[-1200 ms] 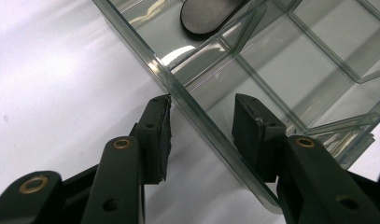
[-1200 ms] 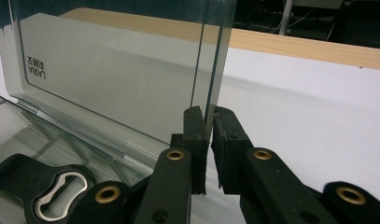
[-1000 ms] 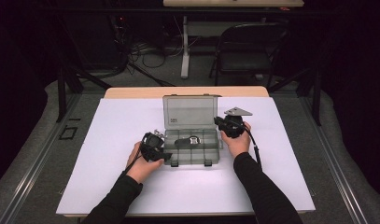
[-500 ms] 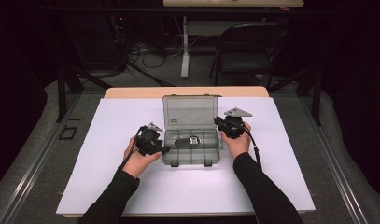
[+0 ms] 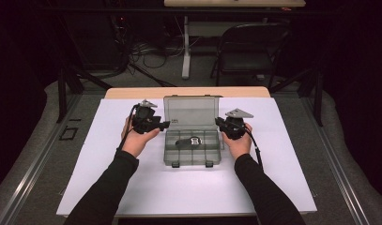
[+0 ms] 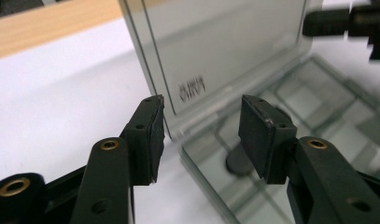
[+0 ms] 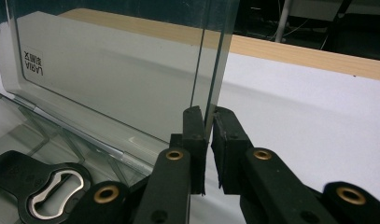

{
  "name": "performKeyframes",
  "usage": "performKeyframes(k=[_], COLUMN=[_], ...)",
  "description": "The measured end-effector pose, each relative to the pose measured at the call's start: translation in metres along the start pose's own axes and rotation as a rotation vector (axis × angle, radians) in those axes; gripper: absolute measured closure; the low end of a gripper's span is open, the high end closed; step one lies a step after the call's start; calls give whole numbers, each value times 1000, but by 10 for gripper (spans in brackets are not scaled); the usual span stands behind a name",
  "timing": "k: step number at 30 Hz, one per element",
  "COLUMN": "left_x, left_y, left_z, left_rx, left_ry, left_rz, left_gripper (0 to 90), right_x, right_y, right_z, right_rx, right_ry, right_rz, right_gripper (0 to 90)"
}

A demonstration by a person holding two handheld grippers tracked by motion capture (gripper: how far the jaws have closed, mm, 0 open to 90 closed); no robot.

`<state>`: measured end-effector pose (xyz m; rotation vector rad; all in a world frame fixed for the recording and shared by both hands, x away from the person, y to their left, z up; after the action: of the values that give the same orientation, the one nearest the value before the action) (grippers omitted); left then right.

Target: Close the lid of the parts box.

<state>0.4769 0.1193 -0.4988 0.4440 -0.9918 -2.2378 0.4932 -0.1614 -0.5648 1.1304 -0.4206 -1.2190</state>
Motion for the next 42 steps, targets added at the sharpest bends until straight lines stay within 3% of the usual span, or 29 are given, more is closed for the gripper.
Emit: performKeyframes(k=[8,18,25,34,42], left_x=[-19,-26,-27,-25,-29], left_y=[14,24,28,33,38], left_z=[-3,-5,-9,-18,-18], left_rx=[29,24,35,55,76], left_ry=[46,95,102,107,160], left_rz=[18,17,52,73,81], left_gripper=[504,511,517,640,722], right_x=[-1,-1,0,0,0], right_y=[-1,-1,-1,-1,-1], right_z=[0,0,0,0,0], right_rx=[3,3,4,11,13], right_ry=[-5,-9,-5,-5,-6], right_rz=[4,11,7,13,14], right_gripper=[841,840,840,840,839])
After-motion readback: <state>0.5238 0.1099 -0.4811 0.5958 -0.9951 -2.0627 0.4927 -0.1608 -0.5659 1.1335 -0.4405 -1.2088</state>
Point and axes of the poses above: each handheld gripper's, and its own axes: z roughly backward along the jaws, y roughly out of its top, x roughly to its right, the point moved 5 cm from there along -z, roughly forward along the jaws, and after that the axes turned 15 degrees about -z, right-handed, at the moved point
